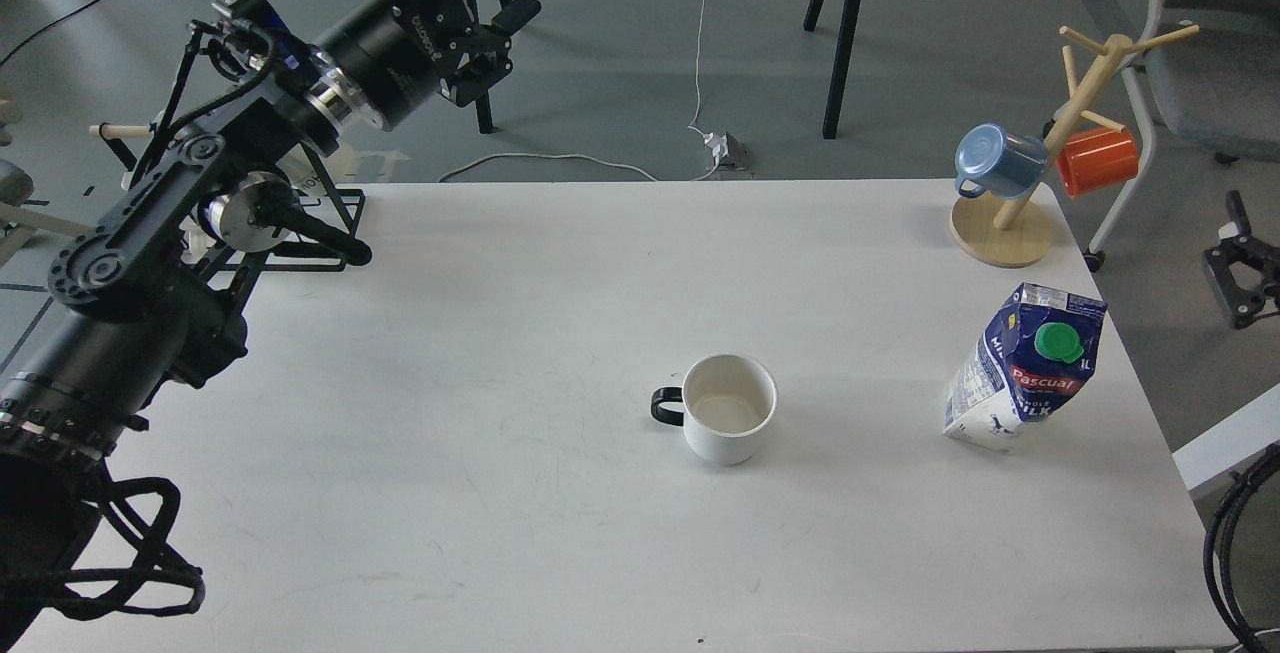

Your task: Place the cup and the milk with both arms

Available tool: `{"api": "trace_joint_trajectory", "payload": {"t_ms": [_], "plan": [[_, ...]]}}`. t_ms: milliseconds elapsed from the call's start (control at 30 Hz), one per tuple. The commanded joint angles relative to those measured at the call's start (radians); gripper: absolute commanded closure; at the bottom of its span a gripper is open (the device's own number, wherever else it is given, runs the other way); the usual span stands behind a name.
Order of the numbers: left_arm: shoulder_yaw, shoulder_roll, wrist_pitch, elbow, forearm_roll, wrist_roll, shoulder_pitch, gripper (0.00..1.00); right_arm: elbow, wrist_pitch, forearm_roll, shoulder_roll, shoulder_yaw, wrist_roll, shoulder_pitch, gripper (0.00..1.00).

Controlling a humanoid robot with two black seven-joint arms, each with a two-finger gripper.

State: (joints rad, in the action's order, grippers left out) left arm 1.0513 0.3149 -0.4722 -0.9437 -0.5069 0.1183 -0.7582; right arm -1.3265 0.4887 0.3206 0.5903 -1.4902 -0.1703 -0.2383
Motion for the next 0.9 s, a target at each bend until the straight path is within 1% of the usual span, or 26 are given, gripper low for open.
{"api": "trace_joint_trajectory", "payload": {"t_ms": [0,133,233,333,400,600,767,867], "plan": [[0.074,0.010,-0.012,0.087,0.256,0.000,0.046,0.01,-0.034,0.000,0.000,-0.058,0.001,0.000,-0.177,0.01],[0.095,0.058,-0.014,0.118,0.441,0.001,0.088,0.01,-0.054,0.000,-0.012,-0.090,0.034,0.014,-0.297,0.01],[0.095,0.078,-0.016,0.146,0.501,0.001,0.092,0.01,-0.056,0.000,-0.015,-0.090,0.093,0.012,-0.319,0.01],[0.096,0.085,-0.014,0.201,0.510,0.001,0.092,0.01,-0.054,0.000,-0.014,-0.093,0.119,0.012,-0.317,0.01],[0.096,0.085,-0.016,0.221,0.510,0.001,0.092,0.01,-0.051,0.000,-0.015,-0.098,0.128,0.012,-0.308,0.01],[0.096,0.089,-0.014,0.224,0.510,0.003,0.115,0.01,-0.042,0.000,-0.017,-0.152,0.206,0.011,-0.227,0.01],[0.096,0.093,-0.014,0.223,0.510,0.003,0.128,0.01,0.013,0.000,-0.017,-0.225,0.235,0.011,-0.156,0.01],[0.096,0.102,-0.013,0.223,0.510,0.003,0.132,0.01,0.044,0.000,-0.017,-0.245,0.238,0.011,-0.121,0.01]]}}
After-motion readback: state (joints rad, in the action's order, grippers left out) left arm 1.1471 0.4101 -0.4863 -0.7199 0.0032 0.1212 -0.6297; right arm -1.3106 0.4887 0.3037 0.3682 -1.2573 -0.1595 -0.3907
